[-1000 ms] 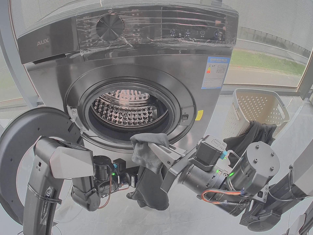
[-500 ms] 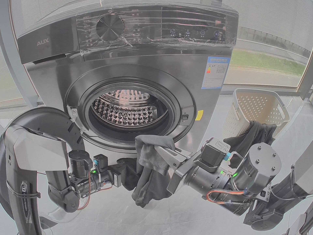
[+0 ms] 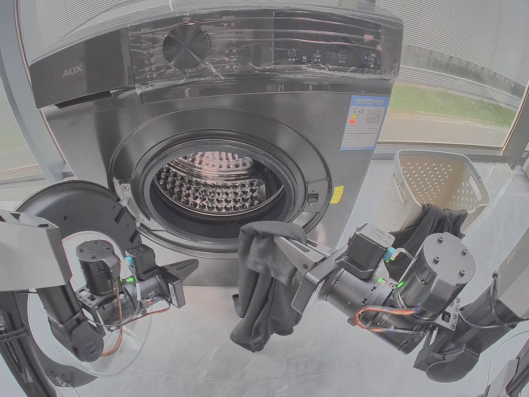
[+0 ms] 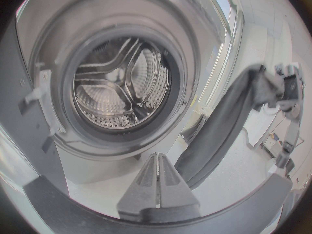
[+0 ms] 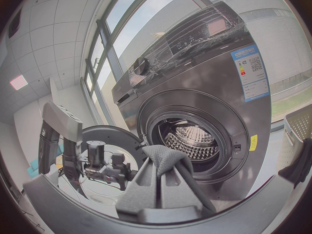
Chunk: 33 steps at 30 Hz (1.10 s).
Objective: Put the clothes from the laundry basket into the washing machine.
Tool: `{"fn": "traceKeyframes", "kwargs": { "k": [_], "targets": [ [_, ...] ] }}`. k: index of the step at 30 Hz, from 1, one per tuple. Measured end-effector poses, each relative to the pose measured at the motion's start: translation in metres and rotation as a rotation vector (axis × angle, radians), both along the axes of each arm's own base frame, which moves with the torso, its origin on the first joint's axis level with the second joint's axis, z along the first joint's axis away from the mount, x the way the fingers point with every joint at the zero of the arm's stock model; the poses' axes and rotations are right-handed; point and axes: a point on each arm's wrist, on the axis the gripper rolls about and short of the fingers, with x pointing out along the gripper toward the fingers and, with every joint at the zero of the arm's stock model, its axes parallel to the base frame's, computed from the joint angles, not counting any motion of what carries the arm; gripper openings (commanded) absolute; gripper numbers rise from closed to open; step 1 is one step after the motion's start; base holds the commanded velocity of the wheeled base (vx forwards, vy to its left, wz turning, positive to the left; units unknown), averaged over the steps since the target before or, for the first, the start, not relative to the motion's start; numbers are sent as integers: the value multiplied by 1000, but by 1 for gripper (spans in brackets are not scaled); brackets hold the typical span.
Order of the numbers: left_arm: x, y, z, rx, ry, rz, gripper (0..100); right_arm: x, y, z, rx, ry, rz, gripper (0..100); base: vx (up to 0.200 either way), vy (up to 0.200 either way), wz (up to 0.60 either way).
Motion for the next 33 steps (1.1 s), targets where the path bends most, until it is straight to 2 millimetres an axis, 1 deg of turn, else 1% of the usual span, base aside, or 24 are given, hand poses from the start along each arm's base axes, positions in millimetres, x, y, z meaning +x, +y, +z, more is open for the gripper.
{"fn": "traceKeyframes", "kwargs": {
  "k": [7, 10, 12, 15, 17, 19, 20, 27, 33],
  "targets": [
    [-26, 7, 51, -149, -104, -51, 0, 4, -6, -5, -18, 8, 6, 0, 0, 0, 0],
    [-36, 10, 65, -176, -142, -66, 0, 4, -7, -6, -21, 11, 11, 0, 0, 0, 0],
    [-39, 11, 68, -181, -155, -72, 0, 4, -7, -6, -23, 11, 15, 0, 0, 0, 0],
    [-38, 10, 66, -169, -153, -72, 0, 2, -6, -6, -24, 10, 25, 0, 0, 0, 0],
    [-33, 8, 59, -144, -140, -61, 0, 1, -6, -5, -23, 9, 28, 0, 0, 0, 0],
    [-24, 5, 47, -108, -113, -42, 0, -1, -6, -4, -23, 8, 34, 0, 0, 0, 0],
    [-20, 4, 41, -90, -99, -34, 100, -1, -6, -4, -22, 7, 35, 0, 0, 0, 0],
    [16, -8, -8, 15, -19, 4, 100, -3, -4, 0, -12, -2, 46, 0, 0, 0, 0],
    [29, -17, -39, 54, 44, -4, 100, -5, -1, 2, -4, -9, 57, 0, 0, 0, 0]
  ]
}}
